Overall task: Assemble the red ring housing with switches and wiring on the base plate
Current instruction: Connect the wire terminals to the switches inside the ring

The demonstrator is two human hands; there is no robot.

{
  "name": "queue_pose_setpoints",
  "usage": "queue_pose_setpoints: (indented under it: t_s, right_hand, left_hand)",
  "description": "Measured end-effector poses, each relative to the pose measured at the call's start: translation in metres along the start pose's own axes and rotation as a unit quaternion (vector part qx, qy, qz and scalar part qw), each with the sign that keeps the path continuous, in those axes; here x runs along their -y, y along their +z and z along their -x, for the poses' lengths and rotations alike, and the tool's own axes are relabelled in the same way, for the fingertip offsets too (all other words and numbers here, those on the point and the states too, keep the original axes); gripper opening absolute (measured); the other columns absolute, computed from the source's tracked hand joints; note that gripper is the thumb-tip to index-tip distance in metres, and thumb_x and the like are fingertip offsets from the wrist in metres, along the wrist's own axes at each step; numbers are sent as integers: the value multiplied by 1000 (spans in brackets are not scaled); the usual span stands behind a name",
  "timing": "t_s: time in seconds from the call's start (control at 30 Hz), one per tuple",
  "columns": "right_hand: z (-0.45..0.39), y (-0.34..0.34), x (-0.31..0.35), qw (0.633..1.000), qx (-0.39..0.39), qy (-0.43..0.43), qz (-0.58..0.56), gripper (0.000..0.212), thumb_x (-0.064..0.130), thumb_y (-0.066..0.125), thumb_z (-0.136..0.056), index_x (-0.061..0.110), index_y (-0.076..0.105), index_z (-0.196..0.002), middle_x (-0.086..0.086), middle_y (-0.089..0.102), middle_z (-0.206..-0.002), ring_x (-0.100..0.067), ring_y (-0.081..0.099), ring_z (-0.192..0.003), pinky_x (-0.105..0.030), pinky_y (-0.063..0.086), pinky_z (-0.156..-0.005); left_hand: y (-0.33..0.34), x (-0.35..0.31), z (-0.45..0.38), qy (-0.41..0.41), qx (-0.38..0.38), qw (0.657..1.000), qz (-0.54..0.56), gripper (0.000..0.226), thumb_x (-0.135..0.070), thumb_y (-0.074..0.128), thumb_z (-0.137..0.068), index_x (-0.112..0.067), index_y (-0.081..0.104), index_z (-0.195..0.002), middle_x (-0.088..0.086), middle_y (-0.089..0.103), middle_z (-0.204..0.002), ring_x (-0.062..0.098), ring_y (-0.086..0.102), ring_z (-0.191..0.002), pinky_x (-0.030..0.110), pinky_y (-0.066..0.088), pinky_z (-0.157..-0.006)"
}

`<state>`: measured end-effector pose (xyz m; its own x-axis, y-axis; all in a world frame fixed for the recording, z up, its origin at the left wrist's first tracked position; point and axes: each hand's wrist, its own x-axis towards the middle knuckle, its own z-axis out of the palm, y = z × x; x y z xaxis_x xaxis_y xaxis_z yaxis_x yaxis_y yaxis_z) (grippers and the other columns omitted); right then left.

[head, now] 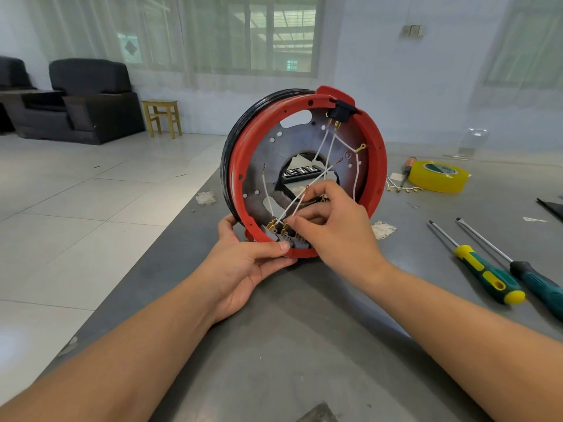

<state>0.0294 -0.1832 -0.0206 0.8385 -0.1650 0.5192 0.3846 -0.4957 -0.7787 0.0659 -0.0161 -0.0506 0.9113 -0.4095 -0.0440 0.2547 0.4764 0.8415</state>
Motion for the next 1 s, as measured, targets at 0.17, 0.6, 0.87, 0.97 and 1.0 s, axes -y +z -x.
queue_pose_setpoints:
  t_s: [0.17,0.6,0.87,0.97,1.0]
  right_hand:
    - [0,-1,1,1000,3,-1,6,30,13,80,-84,27,58,-98,14,77,-77,-2,70,-68,-11,51,-63]
    - [2,-1,-4,999,30,-5,41,21,13,78,-87,23,62,-97,14,76,-78,-3,70,-71,-14,54,-68]
    - [-3,-7,0,991,53,-14,125,10,23,77,-88,23,76,-78,12,68,-65,-6,60,-60,-16,47,-58]
    - [-4,-11,2,985,78,-11,152,14,25,74,-91,22,75,-77,14,60,-58,-4,51,-54,-12,37,-55]
    - [-4,-11,3,983,86,-11,160,14,25,73,-92,22,75,-78,11,61,-60,-5,50,-55,-13,37,-55]
  left_hand:
    - [0,-1,0,0,5,1000,6,106,18,79,-60,-34,36,-142,28,66,-122,48,75,-99,54,65,-80]
    - [0,-1,0,5,16,1000,13,100,19,79,-62,-33,38,-137,17,79,-91,48,75,-101,53,65,-79]
    - [1,-1,1,6,5,1000,3,96,25,74,-71,-32,37,-139,19,76,-97,47,75,-103,56,64,-82]
    - [1,-2,2,3,1,1000,-3,94,25,73,-73,-31,38,-140,26,68,-112,47,74,-104,54,64,-81]
    - [2,-2,2,2,-1,1000,-4,94,25,73,-73,-31,37,-140,28,67,-116,47,74,-104,53,65,-81]
